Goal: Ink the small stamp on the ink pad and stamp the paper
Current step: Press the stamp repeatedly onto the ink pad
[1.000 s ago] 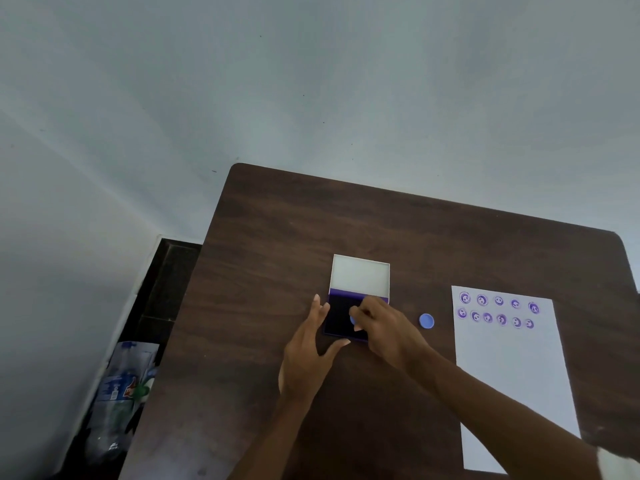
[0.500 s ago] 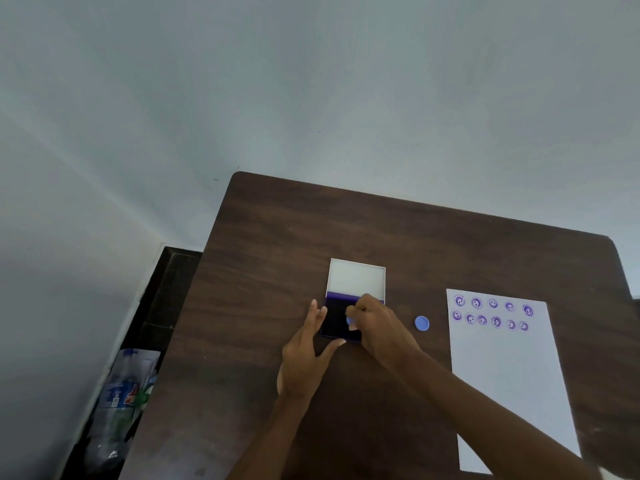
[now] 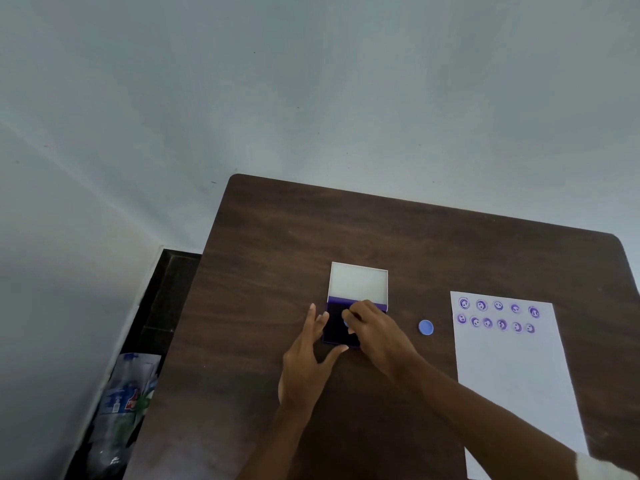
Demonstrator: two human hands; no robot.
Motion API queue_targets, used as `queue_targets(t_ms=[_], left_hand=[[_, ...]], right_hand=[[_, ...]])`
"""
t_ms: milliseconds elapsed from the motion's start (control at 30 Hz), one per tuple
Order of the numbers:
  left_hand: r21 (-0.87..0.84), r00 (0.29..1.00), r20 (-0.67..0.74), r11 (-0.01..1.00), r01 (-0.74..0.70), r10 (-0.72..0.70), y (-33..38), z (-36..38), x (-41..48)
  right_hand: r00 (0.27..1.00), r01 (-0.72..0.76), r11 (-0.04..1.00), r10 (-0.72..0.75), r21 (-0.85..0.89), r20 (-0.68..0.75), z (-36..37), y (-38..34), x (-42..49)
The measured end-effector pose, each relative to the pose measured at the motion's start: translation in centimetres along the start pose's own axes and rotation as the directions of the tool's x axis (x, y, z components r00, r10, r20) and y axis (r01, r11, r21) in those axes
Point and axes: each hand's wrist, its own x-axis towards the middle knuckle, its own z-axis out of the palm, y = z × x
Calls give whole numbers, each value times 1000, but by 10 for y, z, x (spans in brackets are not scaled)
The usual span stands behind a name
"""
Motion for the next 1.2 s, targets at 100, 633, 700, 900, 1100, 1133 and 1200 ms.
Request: queue_targets(t_ms=[100, 633, 700, 900, 1100, 1133, 1200], left_hand=[[14, 1000, 0, 1000, 8, -8, -5, 4, 1], [3, 999, 41, 1000, 29, -29, 3, -3, 1], [5, 999, 44, 1000, 25, -25, 2, -1, 1], [21, 999, 24, 999, 43, -43, -5, 0, 3], [3, 993, 80, 996, 93, -93, -2, -1, 4], [21, 992, 90, 996, 90, -91, -3, 0, 4], [50, 994, 91, 997, 59, -63, -2, 1, 5]], right_hand=[[990, 134, 990, -132, -39, 45, -7, 12, 4], [998, -62, 998, 62, 26, 21, -1, -4, -6], [998, -56, 998, 55, 18, 7, 1, -4, -7], [999, -16, 999, 14, -50, -43, 0, -9, -6], [953, -221, 947, 261, 232, -155, 2, -24, -18], [928, -253, 916, 321, 312, -189, 2, -24, -26], [847, -266, 827, 446, 496, -288, -1, -21, -50]])
